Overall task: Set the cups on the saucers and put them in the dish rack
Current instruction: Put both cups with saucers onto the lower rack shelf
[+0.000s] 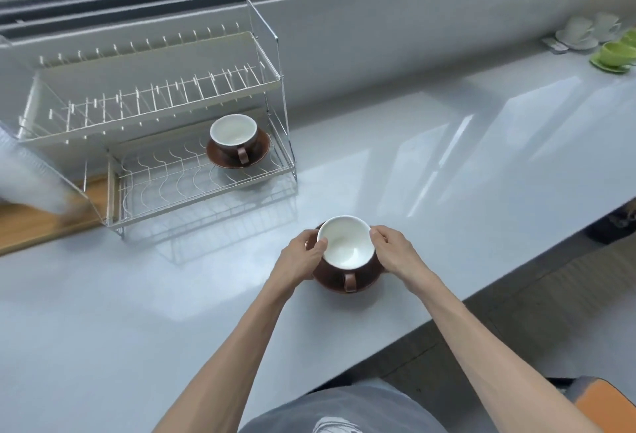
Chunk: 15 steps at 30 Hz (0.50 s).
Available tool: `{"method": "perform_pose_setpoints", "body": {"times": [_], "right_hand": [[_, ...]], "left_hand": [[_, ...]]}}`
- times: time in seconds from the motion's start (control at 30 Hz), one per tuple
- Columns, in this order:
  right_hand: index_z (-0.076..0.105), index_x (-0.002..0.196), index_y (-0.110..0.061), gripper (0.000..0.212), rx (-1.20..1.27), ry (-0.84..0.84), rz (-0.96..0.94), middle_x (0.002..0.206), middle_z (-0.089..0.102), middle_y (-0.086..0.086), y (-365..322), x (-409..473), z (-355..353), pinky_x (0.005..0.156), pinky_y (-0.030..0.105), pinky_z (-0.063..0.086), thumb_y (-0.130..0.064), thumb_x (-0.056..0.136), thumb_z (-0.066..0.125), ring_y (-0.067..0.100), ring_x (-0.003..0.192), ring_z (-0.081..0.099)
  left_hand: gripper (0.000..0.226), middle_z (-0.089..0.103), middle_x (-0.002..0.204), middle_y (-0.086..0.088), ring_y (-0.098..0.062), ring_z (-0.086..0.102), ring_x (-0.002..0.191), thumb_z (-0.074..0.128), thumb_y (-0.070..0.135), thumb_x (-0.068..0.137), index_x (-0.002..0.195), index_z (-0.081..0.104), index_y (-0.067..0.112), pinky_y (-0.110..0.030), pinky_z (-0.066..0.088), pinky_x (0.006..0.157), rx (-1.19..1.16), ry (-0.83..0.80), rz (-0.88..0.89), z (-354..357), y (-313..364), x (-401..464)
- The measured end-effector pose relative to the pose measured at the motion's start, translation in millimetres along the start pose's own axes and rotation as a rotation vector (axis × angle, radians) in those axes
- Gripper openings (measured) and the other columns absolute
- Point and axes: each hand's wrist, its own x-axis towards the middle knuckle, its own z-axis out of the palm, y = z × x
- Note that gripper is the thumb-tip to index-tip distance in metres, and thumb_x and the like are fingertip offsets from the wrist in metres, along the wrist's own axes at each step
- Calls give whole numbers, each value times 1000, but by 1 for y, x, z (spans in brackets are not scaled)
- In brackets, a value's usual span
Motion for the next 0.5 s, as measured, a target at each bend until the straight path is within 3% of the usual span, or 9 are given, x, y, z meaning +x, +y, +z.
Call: {"method": "perform_pose_setpoints", "body": {"times": [0.2, 0.3, 0.5], "right_hand": [[63, 124, -24, 38, -28, -131, -50, 113, 65, 1, -42, 14, 36, 87, 46, 58, -38, 101, 35, 24, 106, 61], [64, 122, -24, 38, -49, -180, -74, 114, 65, 2, -58, 20, 54, 89, 47, 58, -38, 101, 36, 24, 108, 61], [65, 120, -22, 36, -67, -263, -104, 112, 67, 8, -93, 31, 86, 77, 42, 60, -36, 101, 37, 29, 105, 64]], "left_hand": [[39, 65, 120, -3, -24, 65, 106, 52, 41, 89, 127, 59, 34, -46, 60, 87, -55, 101, -50, -50, -11, -7], [39, 66, 120, -3, -25, 65, 106, 52, 38, 90, 127, 59, 33, -45, 61, 85, -86, 142, -71, -70, -18, -11], [40, 67, 118, -2, -25, 66, 105, 52, 36, 86, 126, 60, 32, -44, 61, 84, -141, 214, -92, -109, -27, -16]]}}
